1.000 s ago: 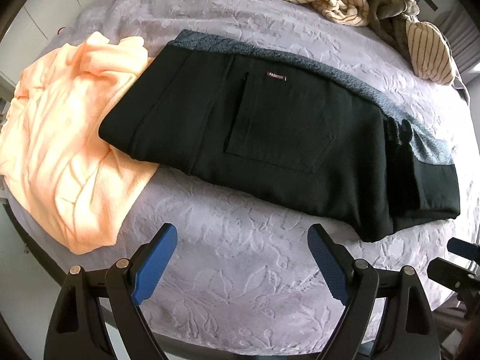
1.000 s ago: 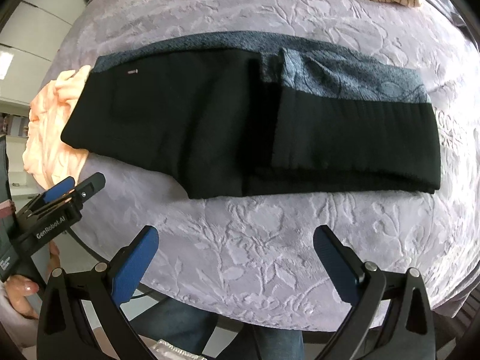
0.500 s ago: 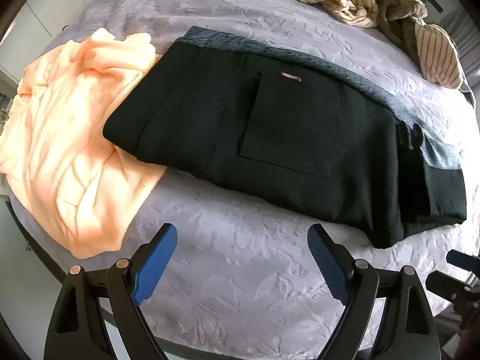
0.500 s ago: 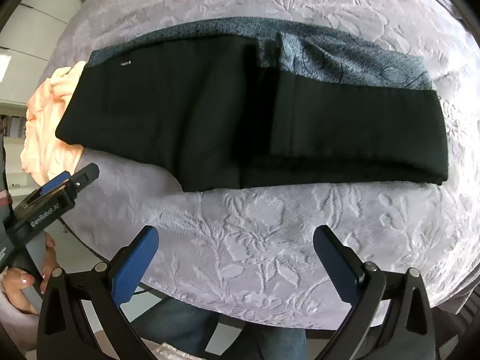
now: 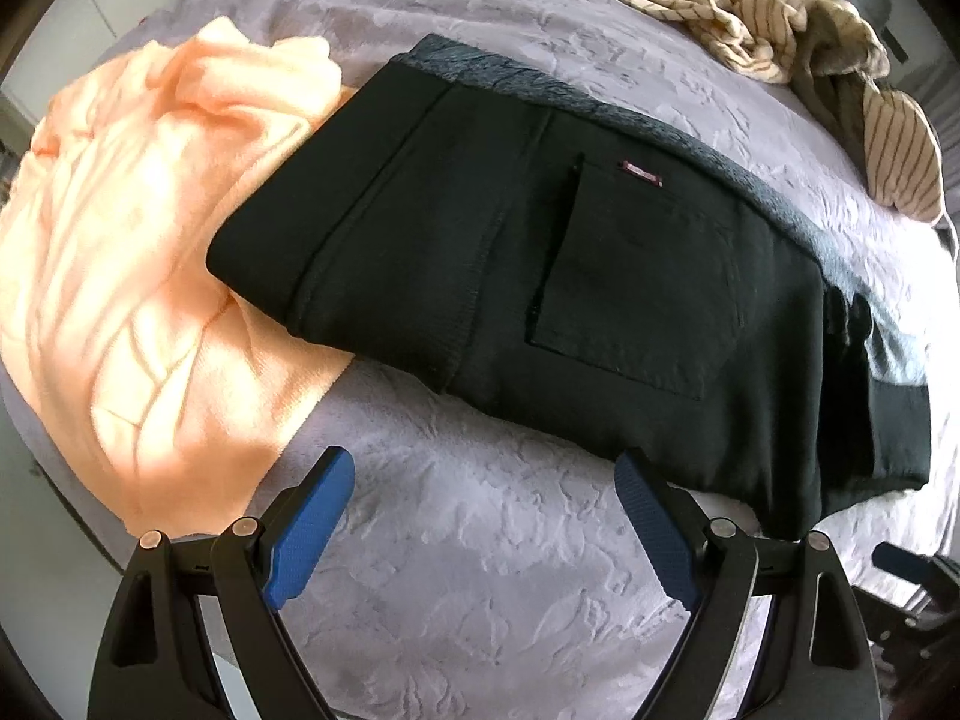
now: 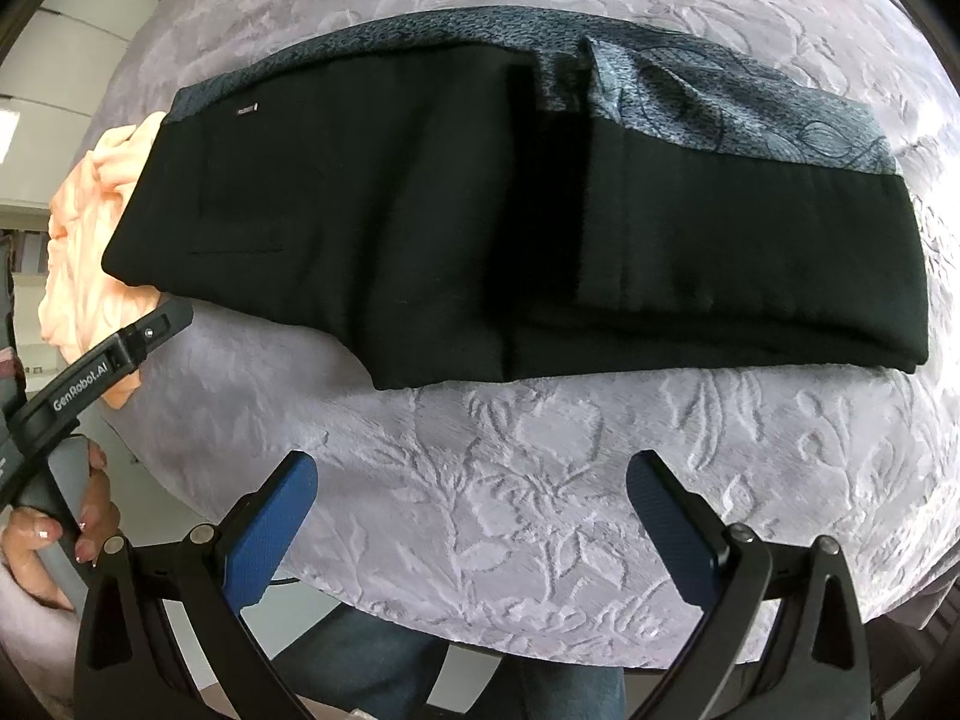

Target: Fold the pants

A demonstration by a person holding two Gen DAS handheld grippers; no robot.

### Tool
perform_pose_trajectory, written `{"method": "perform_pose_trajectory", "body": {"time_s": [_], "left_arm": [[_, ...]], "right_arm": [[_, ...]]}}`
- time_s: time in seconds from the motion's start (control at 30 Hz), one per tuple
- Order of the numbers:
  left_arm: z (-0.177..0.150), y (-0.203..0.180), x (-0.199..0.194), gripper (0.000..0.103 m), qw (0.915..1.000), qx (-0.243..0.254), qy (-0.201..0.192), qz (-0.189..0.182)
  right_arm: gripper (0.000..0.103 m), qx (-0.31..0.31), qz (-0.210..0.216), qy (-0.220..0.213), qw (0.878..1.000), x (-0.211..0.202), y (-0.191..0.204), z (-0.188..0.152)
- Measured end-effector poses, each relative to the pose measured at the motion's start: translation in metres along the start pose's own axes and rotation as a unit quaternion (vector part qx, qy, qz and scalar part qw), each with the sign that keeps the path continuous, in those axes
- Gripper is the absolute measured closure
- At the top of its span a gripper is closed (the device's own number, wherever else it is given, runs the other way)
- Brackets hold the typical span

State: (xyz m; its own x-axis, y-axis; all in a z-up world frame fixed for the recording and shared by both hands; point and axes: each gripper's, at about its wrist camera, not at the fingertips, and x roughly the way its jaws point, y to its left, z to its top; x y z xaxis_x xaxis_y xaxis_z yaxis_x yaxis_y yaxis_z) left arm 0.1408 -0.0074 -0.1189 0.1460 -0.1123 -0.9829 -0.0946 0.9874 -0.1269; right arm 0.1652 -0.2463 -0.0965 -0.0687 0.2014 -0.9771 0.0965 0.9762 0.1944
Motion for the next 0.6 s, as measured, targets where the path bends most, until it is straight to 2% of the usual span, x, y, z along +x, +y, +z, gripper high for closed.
{"method": "perform_pose_trajectory", "body": {"time_s": [0.07, 0.17, 0.23, 0.3, 0.37, 0.6], "left_arm": [[0.002, 0.005, 0.002, 0.013, 0.9999, -0.006, -0.002, -0.015], [0.009, 0.023, 0.000, 0.013, 0.9978, -0.030, -0.013, -0.057], [0.015, 0.045, 0.000, 0.013, 0.9922, -0.064, -0.025, -0.104], [0.018, 0.062, 0.007, 0.013, 0.9853, -0.087, -0.021, -0.145], [0.019, 0.070, 0.015, 0.013, 0.9795, -0.103, -0.015, -0.173], [0.021, 0.056, 0.029, 0.013, 0.9657, -0.110, -0.032, -0.233]], "right_arm": [[0.000, -0.002, 0.000, 0.000, 1.000, 0.000, 0.001, 0.001], [0.000, -0.004, 0.000, 0.001, 1.000, 0.000, 0.003, 0.004], [0.000, -0.006, 0.002, 0.000, 1.000, -0.001, 0.003, 0.005], [0.000, -0.008, 0.002, -0.001, 1.000, 0.000, 0.004, 0.007], [0.000, -0.008, 0.004, 0.001, 1.000, 0.002, 0.004, 0.008], [0.000, -0.014, 0.008, 0.014, 1.000, 0.015, 0.011, 0.009]]}}
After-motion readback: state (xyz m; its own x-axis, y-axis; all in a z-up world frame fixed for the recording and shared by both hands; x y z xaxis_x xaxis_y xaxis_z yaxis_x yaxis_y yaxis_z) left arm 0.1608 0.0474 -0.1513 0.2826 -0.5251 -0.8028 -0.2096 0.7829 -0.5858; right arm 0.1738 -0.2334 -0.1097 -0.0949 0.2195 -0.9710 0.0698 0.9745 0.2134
